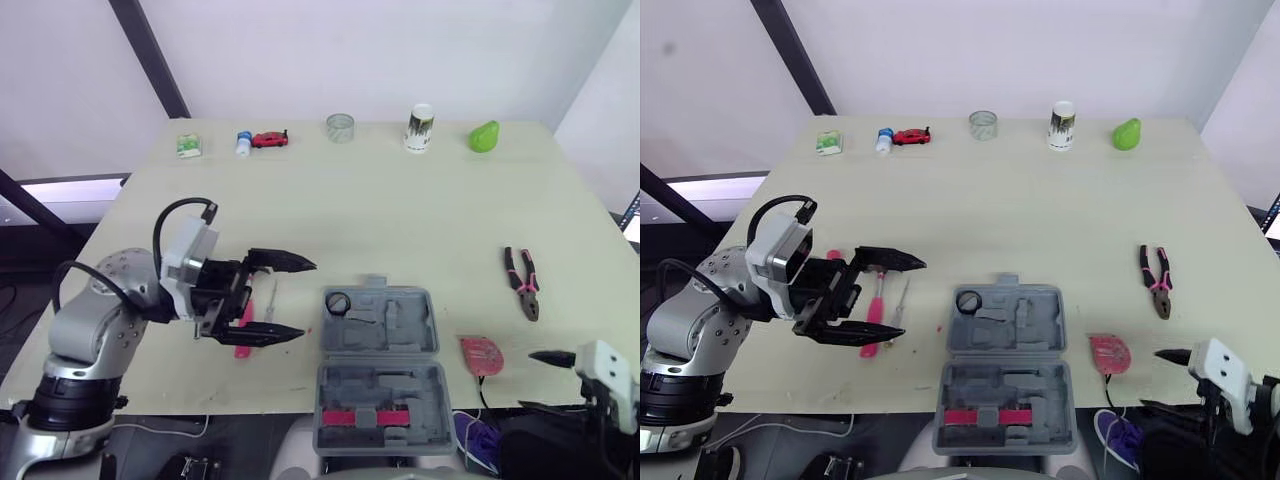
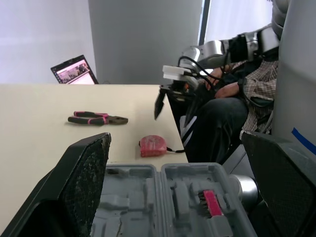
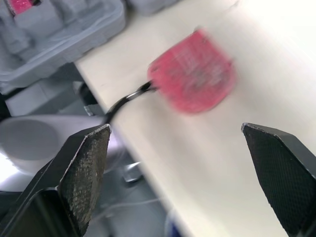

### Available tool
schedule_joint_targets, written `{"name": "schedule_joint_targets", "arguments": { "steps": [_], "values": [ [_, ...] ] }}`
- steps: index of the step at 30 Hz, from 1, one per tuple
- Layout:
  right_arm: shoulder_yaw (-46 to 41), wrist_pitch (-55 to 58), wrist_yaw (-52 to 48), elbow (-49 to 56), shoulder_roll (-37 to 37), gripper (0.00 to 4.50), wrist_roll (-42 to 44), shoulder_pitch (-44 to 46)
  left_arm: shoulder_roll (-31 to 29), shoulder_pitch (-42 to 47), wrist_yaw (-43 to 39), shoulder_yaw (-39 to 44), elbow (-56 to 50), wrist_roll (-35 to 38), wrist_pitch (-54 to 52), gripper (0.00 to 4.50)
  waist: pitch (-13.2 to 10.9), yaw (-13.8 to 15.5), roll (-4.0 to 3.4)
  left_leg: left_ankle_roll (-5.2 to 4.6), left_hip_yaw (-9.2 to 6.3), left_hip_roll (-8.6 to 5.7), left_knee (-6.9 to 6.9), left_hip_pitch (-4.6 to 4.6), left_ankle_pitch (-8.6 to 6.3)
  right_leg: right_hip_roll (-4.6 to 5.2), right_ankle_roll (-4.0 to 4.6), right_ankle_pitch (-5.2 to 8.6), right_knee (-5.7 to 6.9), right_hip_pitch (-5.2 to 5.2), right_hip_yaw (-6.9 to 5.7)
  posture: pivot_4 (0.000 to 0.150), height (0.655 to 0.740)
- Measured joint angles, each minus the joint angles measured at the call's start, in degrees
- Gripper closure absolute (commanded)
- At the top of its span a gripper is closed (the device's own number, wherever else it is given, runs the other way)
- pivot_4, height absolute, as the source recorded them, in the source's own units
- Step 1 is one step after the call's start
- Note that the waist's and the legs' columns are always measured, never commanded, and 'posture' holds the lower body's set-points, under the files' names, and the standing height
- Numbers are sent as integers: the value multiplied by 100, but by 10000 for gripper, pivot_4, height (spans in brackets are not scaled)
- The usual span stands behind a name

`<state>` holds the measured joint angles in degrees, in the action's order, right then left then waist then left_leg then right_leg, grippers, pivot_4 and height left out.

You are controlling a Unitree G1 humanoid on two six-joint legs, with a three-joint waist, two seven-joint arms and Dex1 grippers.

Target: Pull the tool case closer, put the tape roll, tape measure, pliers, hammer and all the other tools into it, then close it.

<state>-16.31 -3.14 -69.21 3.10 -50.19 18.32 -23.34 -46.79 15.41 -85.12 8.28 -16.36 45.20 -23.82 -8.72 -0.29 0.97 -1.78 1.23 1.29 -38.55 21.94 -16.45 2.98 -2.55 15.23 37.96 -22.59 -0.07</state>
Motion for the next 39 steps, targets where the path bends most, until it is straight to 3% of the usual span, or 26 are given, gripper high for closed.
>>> {"name": "schedule_joint_targets", "arguments": {
  "steps": [8,11,18,29,39],
  "values": [
    [880,-1803,-865,-1605,-21,514,-474,1529,-30,69,-141,-36,83,-12,40,0,-4,-38,-2,0,3,3,-12,-4,0,2,-1,-1,2,7,2,1500,7400],
    [1269,-2383,-1099,-2226,30,514,-700,2009,-147,68,-278,-152,88,-301,513,0,-5,-35,-1,1,0,3,-14,-3,1,1,0,-1,3,7,-1,1500,7400],
    [1754,-2484,-977,-2484,145,514,-1018,2671,-714,-101,-380,-500,367,-793,1673,0,-10,-15,-13,1,3,7,-14,-1,1,5,1,-2,3,5,3,1500,7400],
    [2212,-2552,-928,-2909,200,514,-1243,3315,-611,-227,-385,-501,321,-659,1629,0,-12,-33,-16,0,4,6,-19,0,0,5,0,-2,7,3,2,1500,7400],
    [2379,-2592,-990,-3182,224,514,-1350,3339,-611,-235,-385,-480,322,-581,1622,0,-13,-34,-16,0,3,7,-19,0,0,5,0,-2,7,3,2,1500,7400]
  ]
}}
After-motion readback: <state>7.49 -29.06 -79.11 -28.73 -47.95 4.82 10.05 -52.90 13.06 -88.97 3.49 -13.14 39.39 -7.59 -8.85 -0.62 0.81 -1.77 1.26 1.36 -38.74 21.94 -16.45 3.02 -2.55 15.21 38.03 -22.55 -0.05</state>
